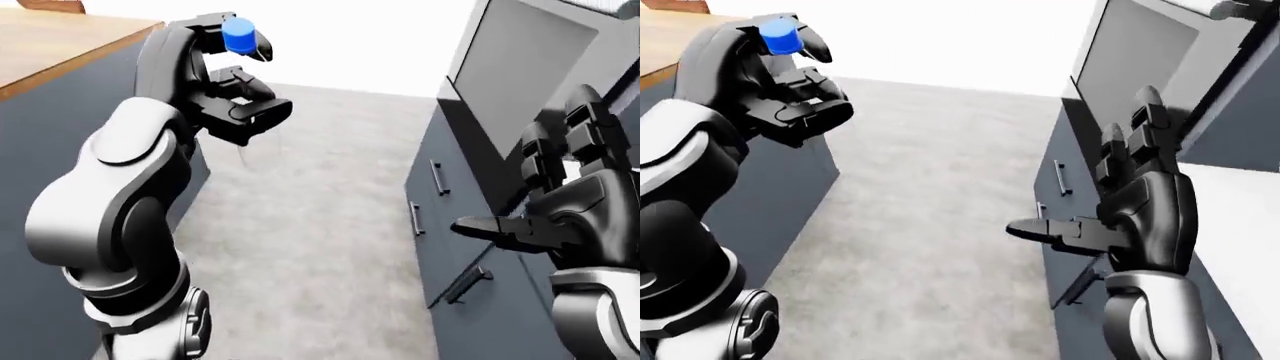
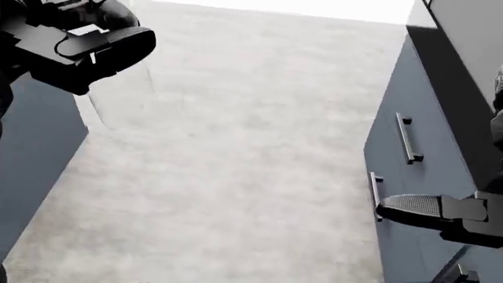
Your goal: Move the drinks to the dining counter.
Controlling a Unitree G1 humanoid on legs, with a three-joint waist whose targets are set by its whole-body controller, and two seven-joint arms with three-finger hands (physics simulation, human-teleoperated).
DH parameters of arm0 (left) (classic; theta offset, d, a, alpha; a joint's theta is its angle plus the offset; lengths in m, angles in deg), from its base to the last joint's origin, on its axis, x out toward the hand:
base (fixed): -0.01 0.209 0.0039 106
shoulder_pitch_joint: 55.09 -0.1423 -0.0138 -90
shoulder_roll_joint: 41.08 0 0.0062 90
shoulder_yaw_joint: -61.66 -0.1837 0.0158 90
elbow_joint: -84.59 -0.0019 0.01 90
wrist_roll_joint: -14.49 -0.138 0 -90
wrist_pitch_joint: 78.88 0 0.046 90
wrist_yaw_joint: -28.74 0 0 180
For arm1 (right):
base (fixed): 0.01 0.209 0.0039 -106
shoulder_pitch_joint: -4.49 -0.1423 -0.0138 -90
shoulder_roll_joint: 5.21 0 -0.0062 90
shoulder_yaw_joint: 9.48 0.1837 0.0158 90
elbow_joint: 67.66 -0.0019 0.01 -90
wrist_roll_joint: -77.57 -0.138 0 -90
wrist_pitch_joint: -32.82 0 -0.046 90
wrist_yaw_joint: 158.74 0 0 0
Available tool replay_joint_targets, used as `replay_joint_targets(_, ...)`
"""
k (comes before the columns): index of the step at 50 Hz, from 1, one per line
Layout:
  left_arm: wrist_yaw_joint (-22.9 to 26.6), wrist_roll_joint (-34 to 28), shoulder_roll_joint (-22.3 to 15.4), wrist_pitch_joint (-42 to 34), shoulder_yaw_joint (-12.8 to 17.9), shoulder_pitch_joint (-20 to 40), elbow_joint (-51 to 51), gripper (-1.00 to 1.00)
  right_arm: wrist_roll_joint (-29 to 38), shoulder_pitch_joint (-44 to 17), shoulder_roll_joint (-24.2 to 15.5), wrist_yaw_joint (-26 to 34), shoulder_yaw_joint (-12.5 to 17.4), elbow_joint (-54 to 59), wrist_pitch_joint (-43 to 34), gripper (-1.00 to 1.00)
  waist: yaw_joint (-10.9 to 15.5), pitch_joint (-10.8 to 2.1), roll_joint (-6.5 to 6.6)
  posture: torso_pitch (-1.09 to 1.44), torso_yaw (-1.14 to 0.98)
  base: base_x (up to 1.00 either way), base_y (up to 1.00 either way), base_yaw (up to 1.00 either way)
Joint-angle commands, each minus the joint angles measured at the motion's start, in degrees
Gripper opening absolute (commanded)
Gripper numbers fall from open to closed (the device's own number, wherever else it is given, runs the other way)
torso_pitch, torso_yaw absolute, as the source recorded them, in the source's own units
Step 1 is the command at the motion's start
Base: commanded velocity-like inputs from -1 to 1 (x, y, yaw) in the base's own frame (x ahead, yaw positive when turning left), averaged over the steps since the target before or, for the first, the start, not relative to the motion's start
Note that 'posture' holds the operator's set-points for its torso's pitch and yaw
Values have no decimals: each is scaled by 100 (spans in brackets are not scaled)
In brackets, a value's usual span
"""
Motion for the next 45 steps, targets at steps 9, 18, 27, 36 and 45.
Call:
replay_joint_targets(9, -47, -20, -4, 109, 48, 144, 196, -100, 58, -63, -91, 35, 93, -149, 138, 100, 136, 92, -2, 0, 0, 70, 3, 40)
replay_joint_targets(18, -59, 11, -18, 86, 85, 119, 246, -100, 376, 22, -96, 169, -69, -149, 195, 100, 305, -256, -471, 0, 0, 91, 1, 21)
replay_joint_targets(27, -90, 75, -43, 48, 117, 108, 305, -100, 332, 29, -54, 180, -75, -149, 191, 100, 158, -9, -504, 0, 0, 40, 0, 100)
replay_joint_targets(36, -126, 134, -44, -5, 118, 118, 347, -100, 63, 30, -245, -17, -23, -149, 241, 100, 401, -111, 10, 0, 0, 36, 0, 100)
replay_joint_targets(45, -142, 138, -43, 10, 102, 143, 319, -100, 63, -4, -260, -6, -22, -149, 230, 100, 137, -12, -646, 0, 0, 36, 0, 100)
